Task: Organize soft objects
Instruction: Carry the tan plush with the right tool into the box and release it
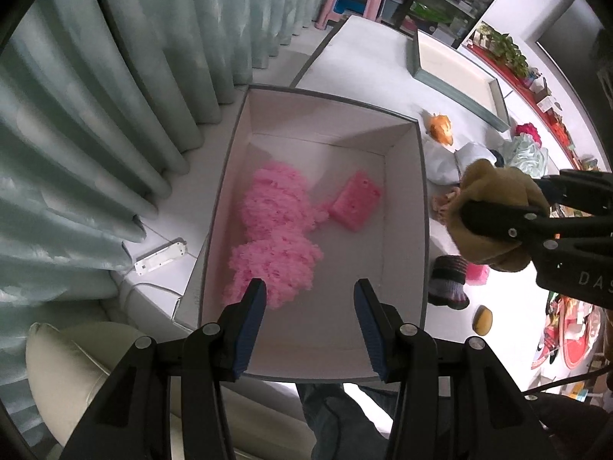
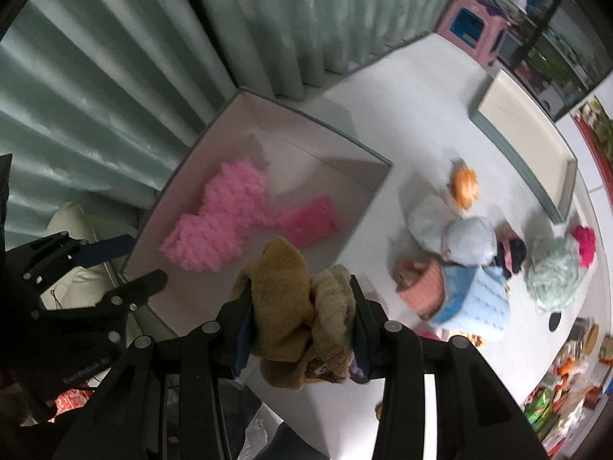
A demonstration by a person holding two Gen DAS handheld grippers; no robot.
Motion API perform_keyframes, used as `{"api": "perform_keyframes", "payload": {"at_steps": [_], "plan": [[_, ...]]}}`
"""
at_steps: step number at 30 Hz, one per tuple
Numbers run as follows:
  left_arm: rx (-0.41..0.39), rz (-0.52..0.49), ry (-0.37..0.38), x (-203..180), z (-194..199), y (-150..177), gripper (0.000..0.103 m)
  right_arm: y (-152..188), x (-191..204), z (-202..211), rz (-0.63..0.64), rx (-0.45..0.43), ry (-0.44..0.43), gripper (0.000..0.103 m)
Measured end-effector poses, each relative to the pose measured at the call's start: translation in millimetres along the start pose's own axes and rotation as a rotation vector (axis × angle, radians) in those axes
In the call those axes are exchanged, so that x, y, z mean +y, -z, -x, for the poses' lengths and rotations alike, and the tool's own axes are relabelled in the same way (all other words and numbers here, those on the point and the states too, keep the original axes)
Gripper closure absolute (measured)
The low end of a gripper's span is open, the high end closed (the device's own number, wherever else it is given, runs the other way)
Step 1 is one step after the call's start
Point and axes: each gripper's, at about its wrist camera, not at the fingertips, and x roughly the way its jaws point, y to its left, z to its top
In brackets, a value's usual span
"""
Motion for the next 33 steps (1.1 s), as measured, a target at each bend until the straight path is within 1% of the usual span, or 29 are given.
{"api": "perform_keyframes", "payload": {"at_steps": [7, 14, 18, 26, 33], "plan": [[0.010, 0.024, -0.002, 8.2, -7.1, -4.8, 0.052, -19.8, 16.0, -7.4, 0.031, 0.000, -0.022, 0.057], [0.045, 0.062, -0.022, 15.6, -28.3, -11.0, 0.052, -35.7, 22.9, -30.4, 0.019, 0.034, -0.037, 0.057], [0.055, 0.048, -0.041, 11.9, -40.3, -13.2, 0.052, -44.1, 19.8, -44.0, 0.003, 0.051, -0.030, 0.057], [0.096, 0.054, -0.024, 13.3, -64.2, -18.9, 0.052, -61.3, 5.1, -69.7, -0.055, 0.086, -0.028, 0.057], [0.118, 0.047, -0.024, 16.5, -76.9, -21.7, 0.052, -66.5, 7.2, -91.0, -0.052, 0.116, -0.006, 0.057]]}}
